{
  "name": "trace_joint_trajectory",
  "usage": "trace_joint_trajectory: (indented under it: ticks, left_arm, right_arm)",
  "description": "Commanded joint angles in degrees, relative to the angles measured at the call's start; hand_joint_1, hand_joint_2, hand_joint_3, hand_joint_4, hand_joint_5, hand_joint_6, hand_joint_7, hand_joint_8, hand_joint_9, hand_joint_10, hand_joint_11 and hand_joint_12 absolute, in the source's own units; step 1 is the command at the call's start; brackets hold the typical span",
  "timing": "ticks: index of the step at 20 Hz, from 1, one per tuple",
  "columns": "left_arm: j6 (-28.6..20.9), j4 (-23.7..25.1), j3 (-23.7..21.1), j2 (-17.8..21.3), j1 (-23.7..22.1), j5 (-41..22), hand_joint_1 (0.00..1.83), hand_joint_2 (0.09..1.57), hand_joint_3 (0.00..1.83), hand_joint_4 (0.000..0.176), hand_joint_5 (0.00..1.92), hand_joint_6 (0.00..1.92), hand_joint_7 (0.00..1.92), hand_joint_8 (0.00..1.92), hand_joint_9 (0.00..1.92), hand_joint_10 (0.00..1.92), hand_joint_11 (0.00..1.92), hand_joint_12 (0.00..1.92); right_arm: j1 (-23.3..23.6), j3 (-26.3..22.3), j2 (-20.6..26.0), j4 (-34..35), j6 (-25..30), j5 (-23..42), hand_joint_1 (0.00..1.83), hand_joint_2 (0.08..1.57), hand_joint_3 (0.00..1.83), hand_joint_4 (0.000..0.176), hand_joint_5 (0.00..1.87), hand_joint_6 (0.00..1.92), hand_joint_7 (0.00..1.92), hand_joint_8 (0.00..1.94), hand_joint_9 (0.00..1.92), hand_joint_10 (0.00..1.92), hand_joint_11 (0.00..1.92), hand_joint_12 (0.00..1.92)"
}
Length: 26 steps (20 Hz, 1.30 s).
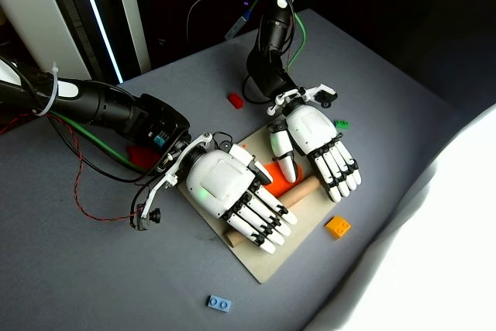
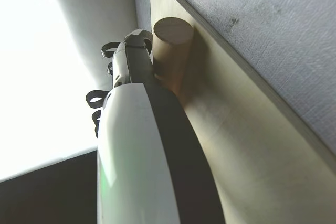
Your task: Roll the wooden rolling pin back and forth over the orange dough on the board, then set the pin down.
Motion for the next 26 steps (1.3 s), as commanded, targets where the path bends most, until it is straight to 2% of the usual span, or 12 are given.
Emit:
trace_joint_trajectory:
  ticks: [1,5,10,15,17,24,26]
  left_arm:
    - [0.0,0.7,-0.3,0.2,0.8,-1.9,0.00,1.52,0.00,0.000,0.18,0.00,0.18,0.00,0.11,0.00,0.00,0.16]
    - [-0.3,0.7,-2.0,0.9,1.9,-2.9,0.00,1.52,0.00,0.000,0.18,0.00,0.18,0.00,0.11,0.00,0.00,0.18]
    - [-0.4,0.7,-2.8,1.1,2.4,-3.3,0.00,1.52,0.00,0.000,0.19,0.00,0.18,0.00,0.12,0.00,0.00,0.22]
    - [-0.1,0.7,-3.5,1.5,2.5,-3.3,0.00,1.52,0.00,0.000,0.20,0.01,0.20,0.01,0.13,0.01,0.00,0.25]
    - [0.1,0.6,-3.9,1.7,2.6,-3.3,0.00,1.52,0.00,0.000,0.18,0.00,0.18,0.00,0.12,0.00,0.00,0.22]
    - [0.8,0.6,-5.6,3.2,3.2,-3.0,0.00,1.52,0.00,0.000,0.18,0.01,0.18,0.00,0.12,0.00,0.00,0.19]
    - [0.9,0.6,-6.1,3.6,3.3,-3.0,0.00,1.52,0.00,0.000,0.18,0.00,0.18,0.00,0.11,0.00,0.00,0.19]
  right_arm:
    - [-0.7,-0.4,-0.1,-1.1,-0.2,1.6,0.00,1.57,0.09,0.000,0.21,0.00,0.21,0.00,0.15,0.01,0.00,0.35]
    - [-1.0,-1.5,-0.1,-1.1,-0.6,2.7,0.00,1.57,0.10,0.000,0.24,0.01,0.23,0.00,0.15,0.00,0.00,0.38]
    - [-1.5,-2.4,-0.1,-1.1,-1.0,3.4,0.00,1.57,0.11,0.000,0.22,0.00,0.21,0.00,0.13,0.00,0.00,0.26]
    - [-1.8,-3.4,-0.1,-1.1,-1.9,4.2,0.00,1.57,0.11,0.000,0.22,0.00,0.21,0.00,0.14,0.00,0.00,0.31]
    - [-2.1,-3.9,-0.1,-1.1,-2.5,4.7,0.00,1.57,0.12,0.000,0.21,0.01,0.19,0.00,0.13,0.01,0.00,0.27]
    - [-2.6,-5.0,-0.1,-1.1,-3.5,5.4,0.00,1.57,0.12,0.000,0.24,0.01,0.21,0.00,0.14,0.01,0.00,0.32]
    - [-2.8,-5.3,-0.1,-1.1,-3.7,5.6,0.00,1.57,0.11,0.000,0.22,0.00,0.22,0.00,0.14,0.00,0.00,0.26]
